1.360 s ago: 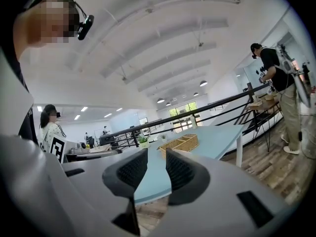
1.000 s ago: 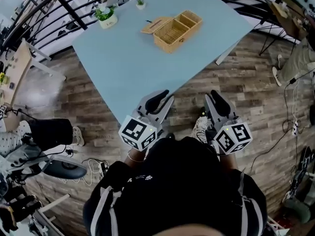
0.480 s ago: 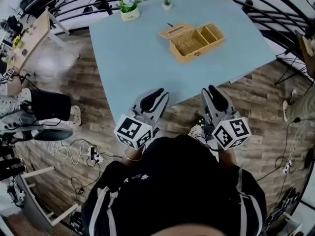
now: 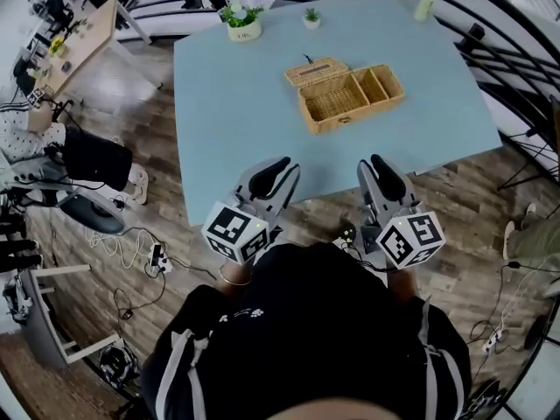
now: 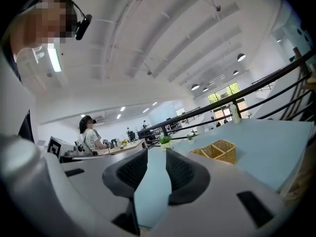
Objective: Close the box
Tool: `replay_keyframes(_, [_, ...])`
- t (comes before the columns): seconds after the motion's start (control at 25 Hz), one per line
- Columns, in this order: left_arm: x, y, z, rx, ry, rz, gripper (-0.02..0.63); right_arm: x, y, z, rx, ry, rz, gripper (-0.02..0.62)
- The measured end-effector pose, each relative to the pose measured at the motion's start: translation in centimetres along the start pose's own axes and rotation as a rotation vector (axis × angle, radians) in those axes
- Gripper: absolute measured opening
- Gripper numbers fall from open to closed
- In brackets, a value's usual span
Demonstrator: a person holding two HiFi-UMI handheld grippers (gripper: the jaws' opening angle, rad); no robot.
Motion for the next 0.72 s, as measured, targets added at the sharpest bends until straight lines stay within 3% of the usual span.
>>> replay_keyframes(0.72, [0.3, 4.9, 10.6, 0.069, -0.022, 0.014, 0.057, 1.7, 11.9, -2.3, 0.048, -0.03, 0.045, 0.117])
Point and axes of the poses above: the fingertips, and each gripper's own axes: z forward along the fingers, y to its right, x out of its top, the point moved 8 cm from there along -z, backward along the fingers, and after that the axes turned 3 degrees about -z, right-handed, at the moved point
